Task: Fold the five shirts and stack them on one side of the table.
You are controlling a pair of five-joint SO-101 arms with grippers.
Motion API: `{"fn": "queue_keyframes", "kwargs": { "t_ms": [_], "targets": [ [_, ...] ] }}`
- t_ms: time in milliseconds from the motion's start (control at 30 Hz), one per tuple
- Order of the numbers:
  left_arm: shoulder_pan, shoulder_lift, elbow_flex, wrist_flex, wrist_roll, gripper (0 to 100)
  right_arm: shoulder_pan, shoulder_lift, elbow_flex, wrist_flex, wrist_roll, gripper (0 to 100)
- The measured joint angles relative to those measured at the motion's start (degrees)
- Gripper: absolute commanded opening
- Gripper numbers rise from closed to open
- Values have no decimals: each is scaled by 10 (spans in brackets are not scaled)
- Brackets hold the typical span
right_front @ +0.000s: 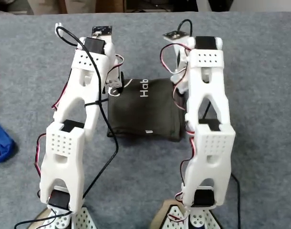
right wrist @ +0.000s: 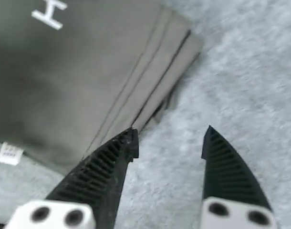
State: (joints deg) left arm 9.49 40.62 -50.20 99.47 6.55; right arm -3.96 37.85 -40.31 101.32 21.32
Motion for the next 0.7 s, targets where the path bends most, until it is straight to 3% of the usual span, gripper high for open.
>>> {"fn": "queue_keyframes", "kwargs": {
  "t_ms": [467,700],
  "targets": [
    [0,0,86,-61,-1,189,-31,-30,200,-86,-55,234],
    [0,0,120,-102,-1,193,-24,-76,222,-98,-57,235]
  ]
}}
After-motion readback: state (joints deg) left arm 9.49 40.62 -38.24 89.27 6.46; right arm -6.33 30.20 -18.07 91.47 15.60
